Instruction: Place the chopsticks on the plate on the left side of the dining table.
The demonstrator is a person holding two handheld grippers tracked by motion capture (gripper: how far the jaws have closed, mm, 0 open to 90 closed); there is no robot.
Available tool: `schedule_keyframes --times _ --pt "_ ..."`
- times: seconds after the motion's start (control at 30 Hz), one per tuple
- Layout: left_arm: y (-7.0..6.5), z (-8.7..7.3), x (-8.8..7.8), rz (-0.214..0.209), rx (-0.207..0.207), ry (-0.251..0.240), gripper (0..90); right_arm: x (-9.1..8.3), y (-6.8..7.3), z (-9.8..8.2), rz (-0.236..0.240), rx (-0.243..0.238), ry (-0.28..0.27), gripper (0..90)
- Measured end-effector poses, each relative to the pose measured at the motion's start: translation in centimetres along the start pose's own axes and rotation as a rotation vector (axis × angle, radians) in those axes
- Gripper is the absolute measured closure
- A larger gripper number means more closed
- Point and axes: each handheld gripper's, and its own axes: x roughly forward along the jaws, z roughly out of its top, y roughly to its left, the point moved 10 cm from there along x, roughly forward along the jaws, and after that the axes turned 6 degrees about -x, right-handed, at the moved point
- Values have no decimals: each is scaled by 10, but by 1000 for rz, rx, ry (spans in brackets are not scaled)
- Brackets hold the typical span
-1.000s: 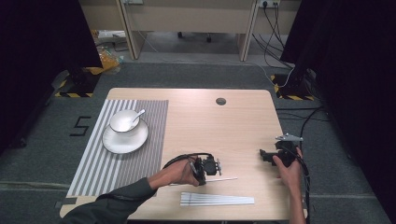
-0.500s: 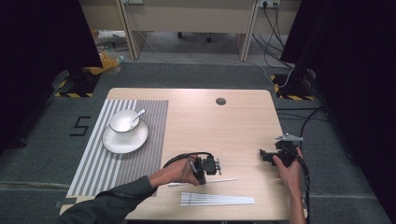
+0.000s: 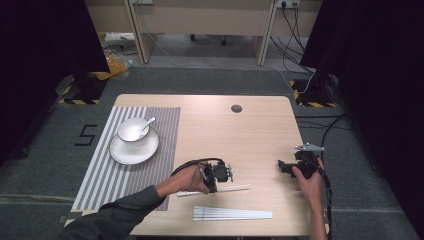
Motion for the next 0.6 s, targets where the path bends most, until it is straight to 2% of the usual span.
schedule_keyframes --times 0.07,0.2,0.27,0.33,0.37,0.5,0.53,0.57,0.6 --pt "5 -4 -6 9 -16 -10 846 0 0 0 0 1 0 3" --pt "21 -21 -21 39 -49 -1 846 0 0 0 0 -1 0 3" --pt "24 -25 -23 44 -65 -4 847 0 0 0 0 -1 0 3" --pt "32 -35 -28 57 -79 4 847 0 0 0 0 -1 0 3" --pt "37 -45 -31 62 -102 7 846 0 0 0 0 -1 0 3" --pt "44 -58 -34 75 -127 6 846 0 0 0 0 -1 0 3" --pt "48 -67 -35 81 -145 10 847 0 0 0 0 -1 0 3" --pt "48 -67 -35 81 -145 10 846 0 0 0 0 0 0 3" --pt "51 -78 -38 86 -160 20 846 0 0 0 0 -1 0 3"
